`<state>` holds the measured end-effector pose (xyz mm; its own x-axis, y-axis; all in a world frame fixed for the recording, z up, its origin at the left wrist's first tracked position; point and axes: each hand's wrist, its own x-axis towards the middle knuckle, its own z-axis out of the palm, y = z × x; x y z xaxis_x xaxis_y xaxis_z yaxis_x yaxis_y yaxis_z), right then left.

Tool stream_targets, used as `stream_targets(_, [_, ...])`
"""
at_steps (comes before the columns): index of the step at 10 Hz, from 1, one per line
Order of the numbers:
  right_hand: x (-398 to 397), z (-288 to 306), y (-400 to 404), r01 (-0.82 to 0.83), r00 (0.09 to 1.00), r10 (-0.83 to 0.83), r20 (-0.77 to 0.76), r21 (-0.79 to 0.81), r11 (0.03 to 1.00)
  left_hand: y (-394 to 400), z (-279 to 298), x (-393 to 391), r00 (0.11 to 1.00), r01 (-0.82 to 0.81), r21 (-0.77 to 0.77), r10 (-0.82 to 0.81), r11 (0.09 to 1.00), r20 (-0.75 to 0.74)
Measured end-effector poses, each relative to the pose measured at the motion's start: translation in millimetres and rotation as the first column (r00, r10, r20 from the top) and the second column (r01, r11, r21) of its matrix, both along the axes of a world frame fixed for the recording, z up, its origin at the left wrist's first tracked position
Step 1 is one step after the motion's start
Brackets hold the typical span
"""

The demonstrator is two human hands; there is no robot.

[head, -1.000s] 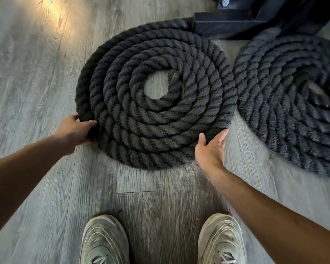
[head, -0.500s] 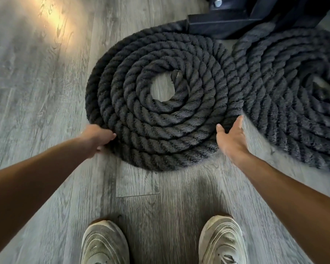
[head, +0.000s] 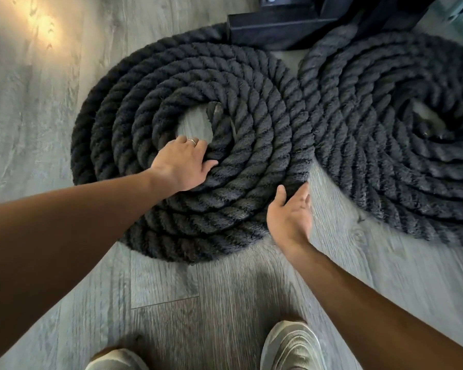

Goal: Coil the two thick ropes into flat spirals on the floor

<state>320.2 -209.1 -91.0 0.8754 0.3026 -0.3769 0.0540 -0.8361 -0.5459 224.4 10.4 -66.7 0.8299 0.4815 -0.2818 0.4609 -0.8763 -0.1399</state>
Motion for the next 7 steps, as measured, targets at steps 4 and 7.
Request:
stream_targets(4, [33.8,23.4,3.5,-0.088,0.986,0.070,-0.151,-0.119,0.989,-13.0,14.5,35.5,0.938,-0.340,-0.183,0.321,0.922,-0.128])
stream_targets(7, [62.5,136.8,12.8,-0.590,0.805,0.552,-0.217,-0.388,0.708,4.5,143.6,-19.4,0.973,-0.176,-0.404,0.096,0.898,-0.211])
